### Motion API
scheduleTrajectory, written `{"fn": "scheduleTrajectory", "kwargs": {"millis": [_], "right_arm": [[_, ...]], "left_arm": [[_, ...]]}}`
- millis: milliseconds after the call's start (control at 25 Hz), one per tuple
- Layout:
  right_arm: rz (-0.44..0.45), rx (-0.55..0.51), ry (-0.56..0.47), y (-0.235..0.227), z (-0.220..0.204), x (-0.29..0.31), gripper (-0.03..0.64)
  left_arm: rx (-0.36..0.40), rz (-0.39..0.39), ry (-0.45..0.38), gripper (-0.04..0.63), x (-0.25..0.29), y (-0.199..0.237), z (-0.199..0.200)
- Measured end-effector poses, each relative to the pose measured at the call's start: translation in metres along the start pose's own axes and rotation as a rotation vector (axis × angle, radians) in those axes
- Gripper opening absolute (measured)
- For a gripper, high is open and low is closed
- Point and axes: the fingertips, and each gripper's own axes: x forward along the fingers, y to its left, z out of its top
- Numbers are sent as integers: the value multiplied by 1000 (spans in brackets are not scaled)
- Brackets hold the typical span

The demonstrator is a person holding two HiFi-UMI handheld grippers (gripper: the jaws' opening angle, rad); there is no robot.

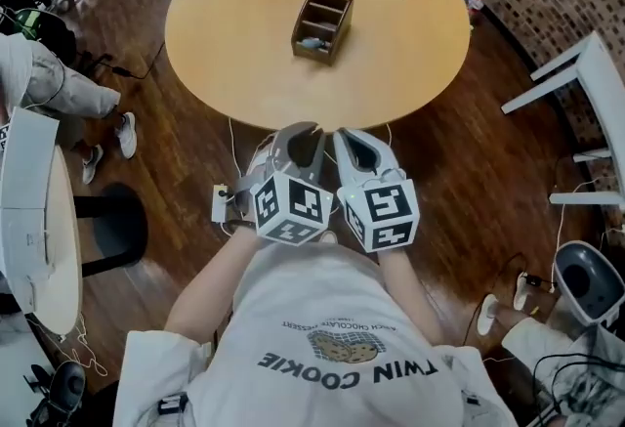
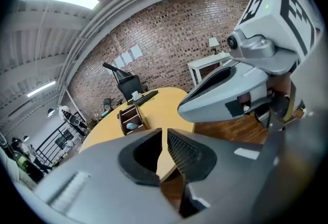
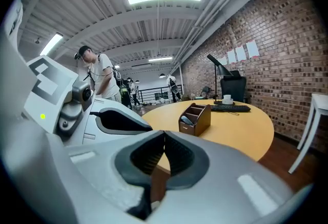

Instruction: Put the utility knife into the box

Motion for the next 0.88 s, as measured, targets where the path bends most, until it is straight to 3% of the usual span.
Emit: {"fn": "scheduleTrajectory", "kwargs": {"millis": [320,880], "right_arm": [[87,0,-25,29,-4,-37,2],[249,-47,-7,127,-6,-45,2]], "left_arm": [[-93,72,14,19,-48,-27,2],[-391,209,-7,8,-139,-14,-50]]}}
